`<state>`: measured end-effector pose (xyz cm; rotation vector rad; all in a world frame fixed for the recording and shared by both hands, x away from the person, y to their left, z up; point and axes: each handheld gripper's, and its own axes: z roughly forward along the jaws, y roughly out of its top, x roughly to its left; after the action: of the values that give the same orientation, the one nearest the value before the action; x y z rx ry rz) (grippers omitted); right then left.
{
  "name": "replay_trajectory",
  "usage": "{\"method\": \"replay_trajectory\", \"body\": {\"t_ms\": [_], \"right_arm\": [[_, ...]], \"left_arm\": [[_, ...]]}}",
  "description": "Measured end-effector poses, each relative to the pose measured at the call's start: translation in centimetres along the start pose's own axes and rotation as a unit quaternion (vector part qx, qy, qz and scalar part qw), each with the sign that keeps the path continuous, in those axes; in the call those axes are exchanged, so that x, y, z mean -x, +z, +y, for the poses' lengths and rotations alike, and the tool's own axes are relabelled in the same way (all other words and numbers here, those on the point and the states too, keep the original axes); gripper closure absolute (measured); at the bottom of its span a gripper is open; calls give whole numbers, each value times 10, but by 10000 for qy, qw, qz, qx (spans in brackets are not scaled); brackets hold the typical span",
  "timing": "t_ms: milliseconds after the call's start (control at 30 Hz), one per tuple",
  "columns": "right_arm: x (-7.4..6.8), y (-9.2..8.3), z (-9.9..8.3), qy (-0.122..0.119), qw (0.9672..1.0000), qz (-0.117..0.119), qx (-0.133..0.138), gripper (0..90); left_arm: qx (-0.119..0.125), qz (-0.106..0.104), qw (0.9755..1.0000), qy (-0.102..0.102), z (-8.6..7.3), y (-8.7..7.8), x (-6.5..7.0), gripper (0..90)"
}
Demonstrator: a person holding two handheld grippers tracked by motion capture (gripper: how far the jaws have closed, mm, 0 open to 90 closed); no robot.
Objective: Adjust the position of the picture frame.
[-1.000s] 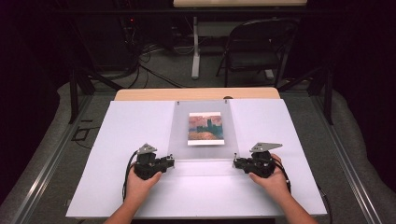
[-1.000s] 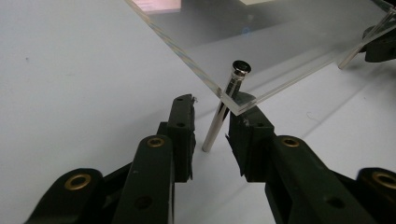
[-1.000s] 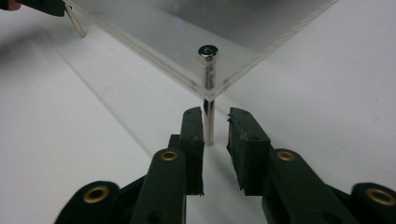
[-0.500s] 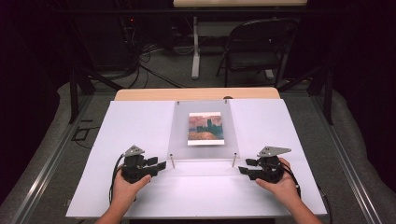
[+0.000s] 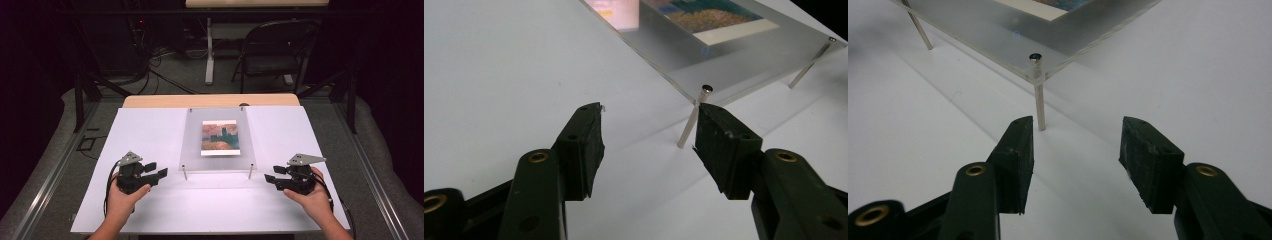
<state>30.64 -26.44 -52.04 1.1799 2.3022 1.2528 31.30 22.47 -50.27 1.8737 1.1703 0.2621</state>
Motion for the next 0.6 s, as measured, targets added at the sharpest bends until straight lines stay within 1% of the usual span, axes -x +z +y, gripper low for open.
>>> {"method": "replay_trajectory", "body": {"t_ms": [33,67,133,233,300,433,467,533,567,600], "right_arm": [[0,0,0,0,10000,0,0,474],[-1,-1,3,-91,10000,-9,19,475],[-2,-1,5,-101,9999,5,17,474],[-2,-2,8,-47,10000,32,25,472],[-2,-2,9,-5,10000,38,50,473],[-2,-3,14,43,9999,23,103,491],[-2,-4,15,29,9999,-8,115,499],[-2,-5,20,34,9999,-27,123,519],[-1,-4,24,39,9999,-45,112,536],[-1,-4,24,39,9999,-45,112,536]], "left_arm": [[0,0,10000,0,0,0,0,459],[20,-50,10000,-28,1,0,0,459],[19,-38,10000,-7,5,0,0,459],[57,-6,10000,18,9,0,2,456],[87,-33,10000,9,12,1,3,453],[21,-54,10000,8,18,5,5,446],[0,-95,10000,2,20,6,5,446],[-23,-63,10000,-19,24,8,5,447],[-6,-79,10000,-33,26,10,5,455],[-8,-83,9999,-63,29,11,4,455]]}}
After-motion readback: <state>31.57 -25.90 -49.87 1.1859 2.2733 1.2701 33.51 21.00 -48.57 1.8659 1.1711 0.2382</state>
